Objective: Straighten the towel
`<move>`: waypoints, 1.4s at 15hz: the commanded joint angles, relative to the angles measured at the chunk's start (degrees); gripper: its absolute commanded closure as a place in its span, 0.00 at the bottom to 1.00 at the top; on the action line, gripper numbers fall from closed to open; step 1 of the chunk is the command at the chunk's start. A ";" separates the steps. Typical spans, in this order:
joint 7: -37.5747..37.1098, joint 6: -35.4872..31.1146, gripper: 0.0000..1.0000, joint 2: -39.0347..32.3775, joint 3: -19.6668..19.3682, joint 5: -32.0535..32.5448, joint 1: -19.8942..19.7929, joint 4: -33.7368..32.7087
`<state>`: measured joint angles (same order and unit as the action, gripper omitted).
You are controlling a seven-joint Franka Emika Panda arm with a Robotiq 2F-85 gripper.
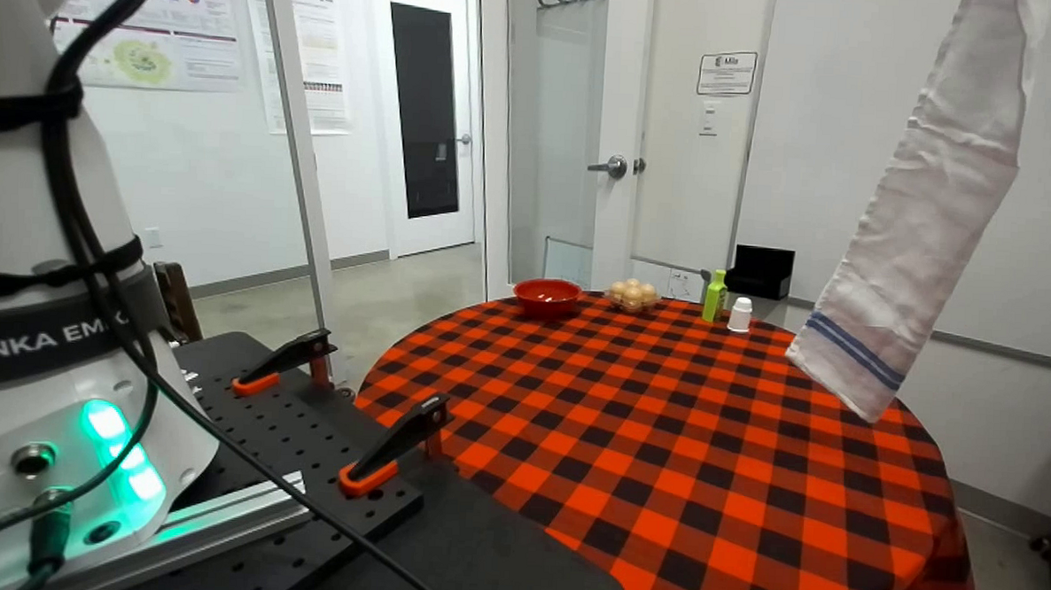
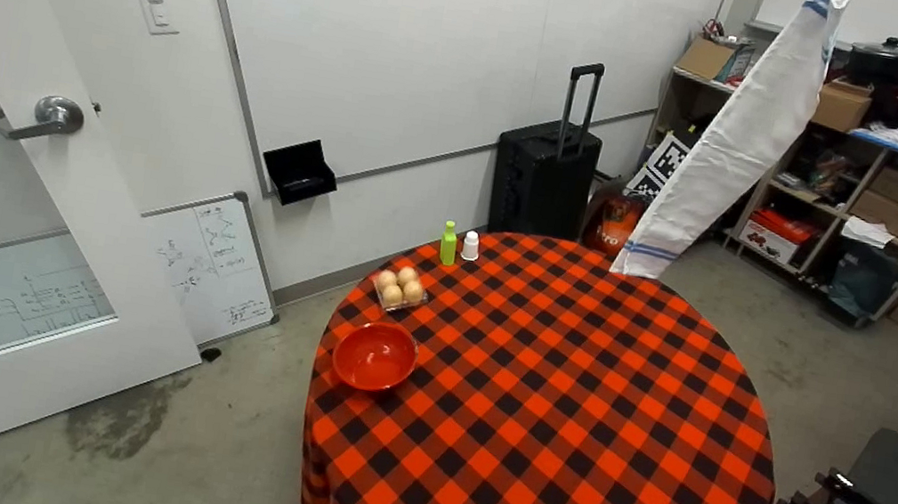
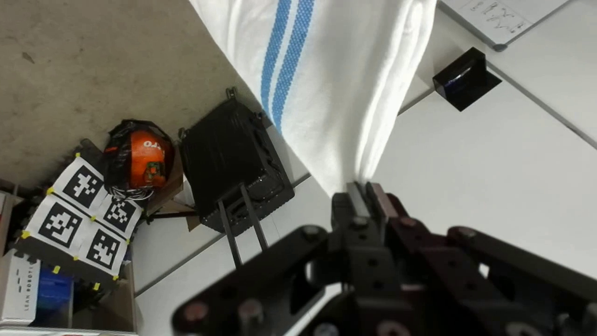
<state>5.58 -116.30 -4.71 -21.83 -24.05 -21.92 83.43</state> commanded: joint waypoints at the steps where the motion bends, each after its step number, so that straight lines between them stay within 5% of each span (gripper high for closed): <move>1: 0.64 6.34 0.99 -3.53 0.42 -4.26 -2.36 -6.57; 2: 1.65 8.30 0.99 -3.87 0.57 -5.04 -2.87 -7.37; 3: -1.55 1.15 0.99 1.08 2.92 -1.14 2.67 4.54; 12: 1.55 -0.20 0.99 -4.91 14.29 -5.63 10.87 15.03; 13: 2.31 -2.00 0.99 -2.41 15.49 -5.81 11.92 20.87; 21: 5.99 -1.00 0.99 -7.20 20.80 -8.46 14.61 24.89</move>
<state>8.43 -118.03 -11.30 -1.83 -30.85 -7.73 107.68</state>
